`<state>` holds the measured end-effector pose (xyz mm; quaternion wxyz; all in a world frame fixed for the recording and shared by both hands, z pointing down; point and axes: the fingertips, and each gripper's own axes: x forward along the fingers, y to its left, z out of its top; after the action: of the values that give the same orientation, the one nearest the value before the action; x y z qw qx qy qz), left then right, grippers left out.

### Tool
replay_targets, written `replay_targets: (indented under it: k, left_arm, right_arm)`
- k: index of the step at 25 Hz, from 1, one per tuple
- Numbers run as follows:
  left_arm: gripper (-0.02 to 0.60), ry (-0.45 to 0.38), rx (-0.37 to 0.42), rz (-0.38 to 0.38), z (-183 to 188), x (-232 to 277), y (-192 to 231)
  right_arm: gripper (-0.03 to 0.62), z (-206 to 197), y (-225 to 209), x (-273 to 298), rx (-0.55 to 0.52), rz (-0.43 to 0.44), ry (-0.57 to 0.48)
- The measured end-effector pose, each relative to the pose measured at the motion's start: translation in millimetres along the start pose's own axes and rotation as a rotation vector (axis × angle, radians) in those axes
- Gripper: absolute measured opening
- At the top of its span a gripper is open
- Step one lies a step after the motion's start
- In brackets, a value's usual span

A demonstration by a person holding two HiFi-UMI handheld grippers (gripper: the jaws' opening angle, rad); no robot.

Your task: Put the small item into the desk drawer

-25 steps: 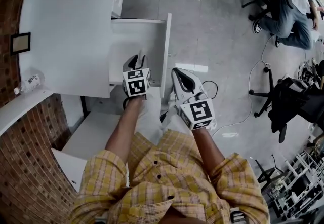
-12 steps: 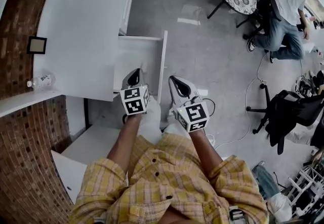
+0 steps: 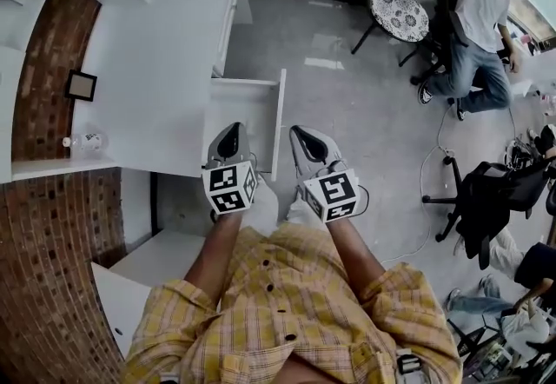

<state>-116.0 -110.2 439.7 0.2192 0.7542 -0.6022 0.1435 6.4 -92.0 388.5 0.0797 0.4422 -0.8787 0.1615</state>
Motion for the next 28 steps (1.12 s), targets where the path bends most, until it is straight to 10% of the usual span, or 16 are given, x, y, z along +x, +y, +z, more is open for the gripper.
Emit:
replay_targets:
  k: [28]
  left_arm:
    - [0.003, -0.274, 0.102, -0.069, 86.5, -82.5, -29.7]
  right_arm:
    - [0.0, 79.8, 20.8, -28.2, -0.041, -0.032, -0.193]
